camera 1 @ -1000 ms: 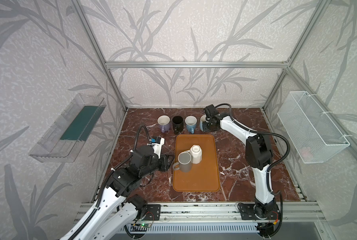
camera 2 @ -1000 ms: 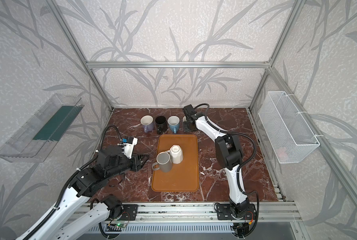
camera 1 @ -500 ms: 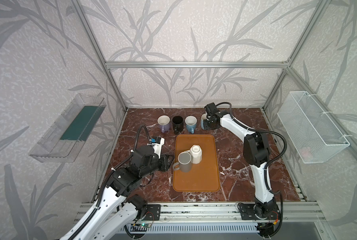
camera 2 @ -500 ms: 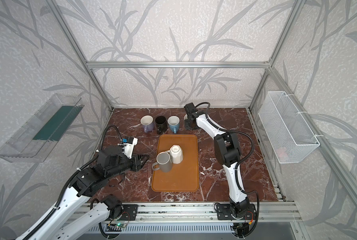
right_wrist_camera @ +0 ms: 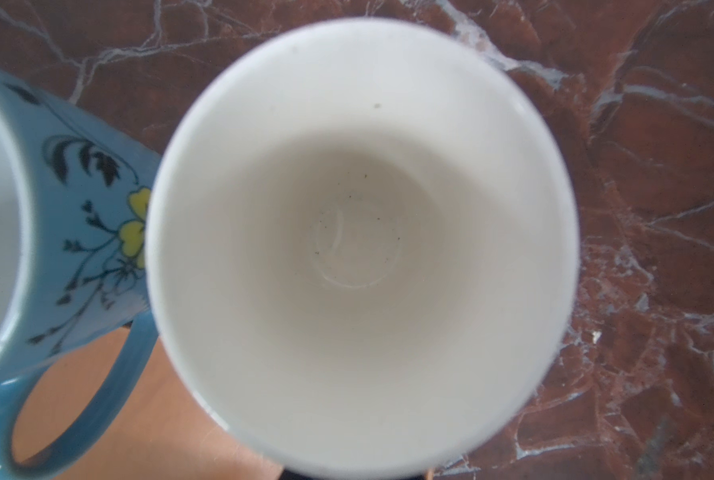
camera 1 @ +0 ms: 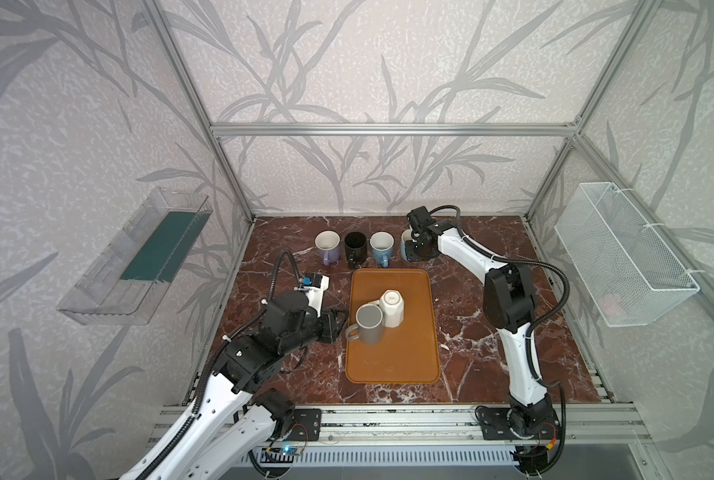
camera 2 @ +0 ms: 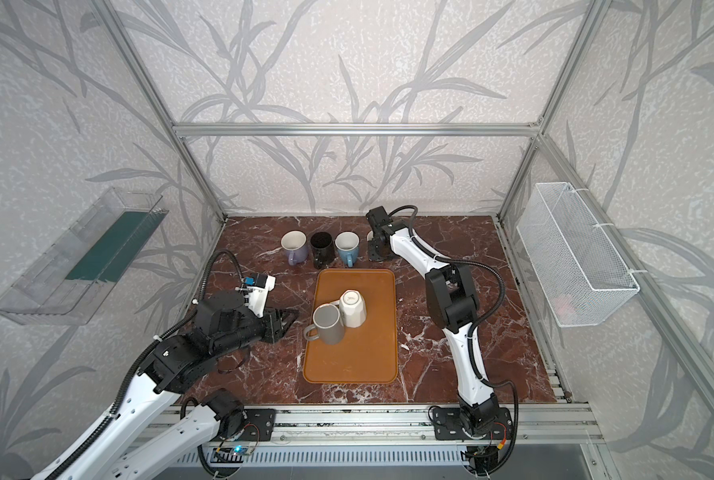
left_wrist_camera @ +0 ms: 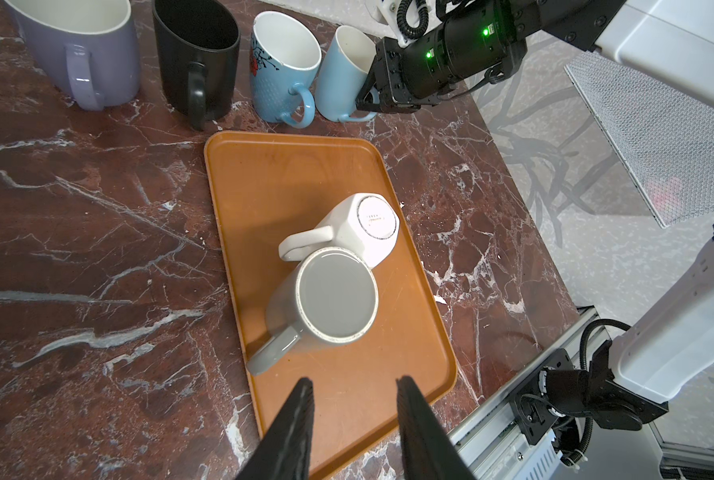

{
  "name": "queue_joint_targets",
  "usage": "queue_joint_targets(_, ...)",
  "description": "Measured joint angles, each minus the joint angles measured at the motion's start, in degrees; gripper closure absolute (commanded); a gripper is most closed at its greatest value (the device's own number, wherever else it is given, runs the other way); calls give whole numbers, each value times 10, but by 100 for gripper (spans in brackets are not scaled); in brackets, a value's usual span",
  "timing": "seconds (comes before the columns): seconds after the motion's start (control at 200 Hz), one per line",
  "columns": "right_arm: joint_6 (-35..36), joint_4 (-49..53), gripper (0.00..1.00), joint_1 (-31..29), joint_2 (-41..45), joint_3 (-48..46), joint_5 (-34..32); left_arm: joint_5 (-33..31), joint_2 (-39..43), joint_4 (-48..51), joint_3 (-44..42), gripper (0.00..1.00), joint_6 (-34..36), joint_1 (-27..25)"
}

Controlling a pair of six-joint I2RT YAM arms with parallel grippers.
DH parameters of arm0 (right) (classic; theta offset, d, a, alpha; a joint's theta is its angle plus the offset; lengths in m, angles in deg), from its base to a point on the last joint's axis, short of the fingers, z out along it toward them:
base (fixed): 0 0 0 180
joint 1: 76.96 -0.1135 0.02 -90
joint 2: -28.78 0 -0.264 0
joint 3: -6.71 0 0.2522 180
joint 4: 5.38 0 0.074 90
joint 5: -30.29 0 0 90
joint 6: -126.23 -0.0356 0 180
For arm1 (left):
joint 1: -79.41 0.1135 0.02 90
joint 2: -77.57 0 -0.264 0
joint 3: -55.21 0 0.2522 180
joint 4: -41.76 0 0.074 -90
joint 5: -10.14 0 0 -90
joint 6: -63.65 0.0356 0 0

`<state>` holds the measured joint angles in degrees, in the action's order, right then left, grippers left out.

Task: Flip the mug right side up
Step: 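Open the right gripper and lift it off the light blue mug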

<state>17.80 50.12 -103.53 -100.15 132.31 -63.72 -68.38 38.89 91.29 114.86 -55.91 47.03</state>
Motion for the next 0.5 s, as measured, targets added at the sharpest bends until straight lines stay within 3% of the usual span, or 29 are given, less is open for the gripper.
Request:
queue_joint_targets(0.08,-3,6,100,0,-1,5,2,-2,0,1,0,63,0,0)
queue_joint_targets(0.5,-21,20,78,-4,-4,17,13,-10,2,5,0,63,0,0)
